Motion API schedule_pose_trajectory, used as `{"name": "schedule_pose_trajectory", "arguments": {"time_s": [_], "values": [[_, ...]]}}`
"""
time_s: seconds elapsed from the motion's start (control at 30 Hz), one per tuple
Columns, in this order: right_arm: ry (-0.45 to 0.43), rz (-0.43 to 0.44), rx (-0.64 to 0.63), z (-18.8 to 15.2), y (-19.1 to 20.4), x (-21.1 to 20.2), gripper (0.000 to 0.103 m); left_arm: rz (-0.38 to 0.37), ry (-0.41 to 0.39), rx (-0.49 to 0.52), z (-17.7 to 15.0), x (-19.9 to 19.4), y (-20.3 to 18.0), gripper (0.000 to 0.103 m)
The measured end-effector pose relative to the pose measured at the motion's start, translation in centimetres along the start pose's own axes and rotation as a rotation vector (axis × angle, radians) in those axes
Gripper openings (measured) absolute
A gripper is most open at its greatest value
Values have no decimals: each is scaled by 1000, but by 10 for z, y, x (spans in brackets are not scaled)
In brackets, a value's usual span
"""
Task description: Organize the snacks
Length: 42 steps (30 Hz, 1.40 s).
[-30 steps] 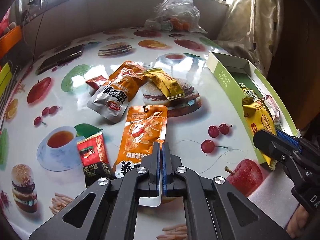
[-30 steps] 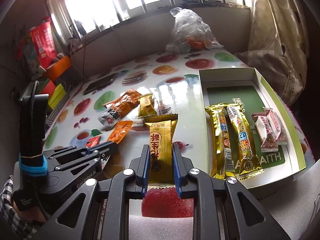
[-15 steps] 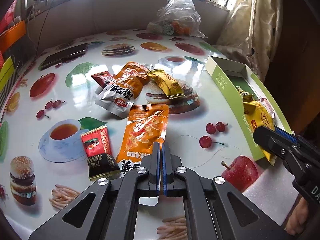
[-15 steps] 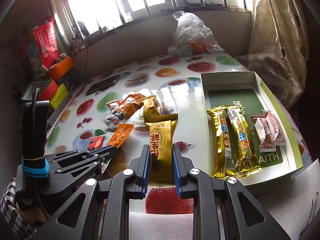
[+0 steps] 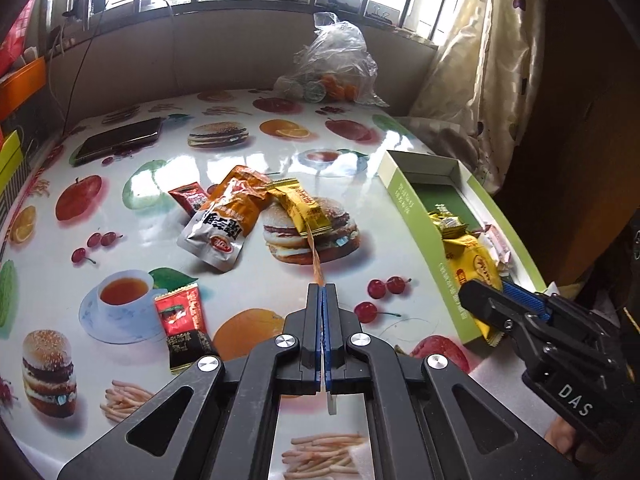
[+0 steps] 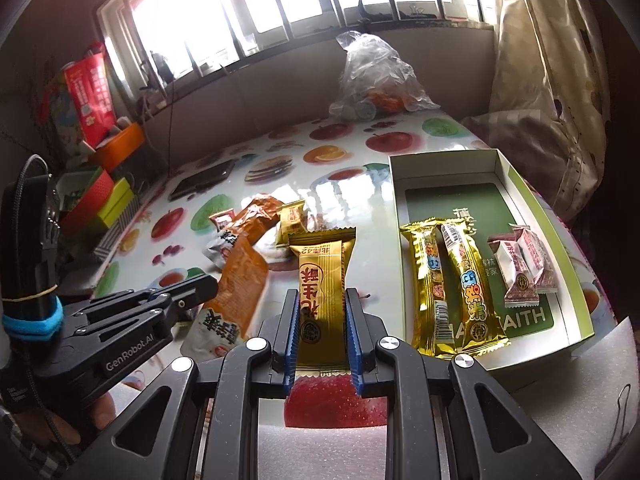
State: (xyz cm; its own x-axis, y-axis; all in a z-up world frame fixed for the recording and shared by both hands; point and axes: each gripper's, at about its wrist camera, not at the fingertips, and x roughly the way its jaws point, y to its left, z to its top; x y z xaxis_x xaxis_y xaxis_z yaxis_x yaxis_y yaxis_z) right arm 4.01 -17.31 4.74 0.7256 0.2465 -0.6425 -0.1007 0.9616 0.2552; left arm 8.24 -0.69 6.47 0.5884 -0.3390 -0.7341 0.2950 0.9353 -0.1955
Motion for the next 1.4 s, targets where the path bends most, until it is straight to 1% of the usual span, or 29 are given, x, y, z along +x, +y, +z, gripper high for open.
{"name": "schedule_pose_trajectory", "arguments": {"time_s": [0.13, 0.33, 0.6, 0.67, 0.7, 0.77, 0.8, 0.83, 0.87, 0.9, 0.93, 0.97, 1.0, 1.17, 1.2, 1.27, 1.4], "values": [[-9, -4, 8, 2, -3, -3, 20, -2, -13, 14, 5, -2, -8, 0], [-22, -13, 24, 3, -10, -9, 20, -17, -7, 21, 7, -2, -16, 0], [-49, -28, 41, 10, -21, -19, 20, -43, -43, 76, 25, -8, -39, 0], [-58, -34, 45, 11, -24, -22, 20, -36, -30, 81, 25, -5, -41, 0], [-58, -38, 46, 11, -26, -23, 20, -38, -17, 68, 24, -1, -39, 0], [-49, -40, 50, 10, -30, -22, 20, -44, 25, 39, 19, 8, -34, 0], [-46, -41, 52, 8, -31, -22, 20, -26, 44, 35, 15, 14, -32, 0], [-43, -40, 53, 7, -32, -22, 20, 0, 57, 49, 11, 19, -33, 2], [-40, -38, 54, 5, -32, -21, 20, 14, 73, 52, 7, 24, -32, 9], [-36, -36, 55, 4, -32, -20, 20, 21, 91, 52, 4, 29, -31, 24], [-33, -35, 56, 3, -32, -19, 20, 21, 108, 58, 1, 34, -32, 33], [-31, -34, 57, 2, -32, -18, 20, 20, 122, 59, -2, 38, -32, 49], [-30, -33, 59, 2, -32, -18, 20, 26, 136, 65, -5, 43, -32, 56], [-31, -36, 63, 1, -35, -18, 20, 43, 206, 62, -17, 63, -32, 56], [-31, -36, 66, 2, -37, -18, 20, 59, 194, 86, -18, 62, -36, 57], [-32, -35, 72, 2, -39, -17, 20, 84, 203, 112, -20, 63, -42, 57], [-31, -25, 76, 2, -40, -16, 20, 76, 196, 125, -22, 63, -45, 57]]}}
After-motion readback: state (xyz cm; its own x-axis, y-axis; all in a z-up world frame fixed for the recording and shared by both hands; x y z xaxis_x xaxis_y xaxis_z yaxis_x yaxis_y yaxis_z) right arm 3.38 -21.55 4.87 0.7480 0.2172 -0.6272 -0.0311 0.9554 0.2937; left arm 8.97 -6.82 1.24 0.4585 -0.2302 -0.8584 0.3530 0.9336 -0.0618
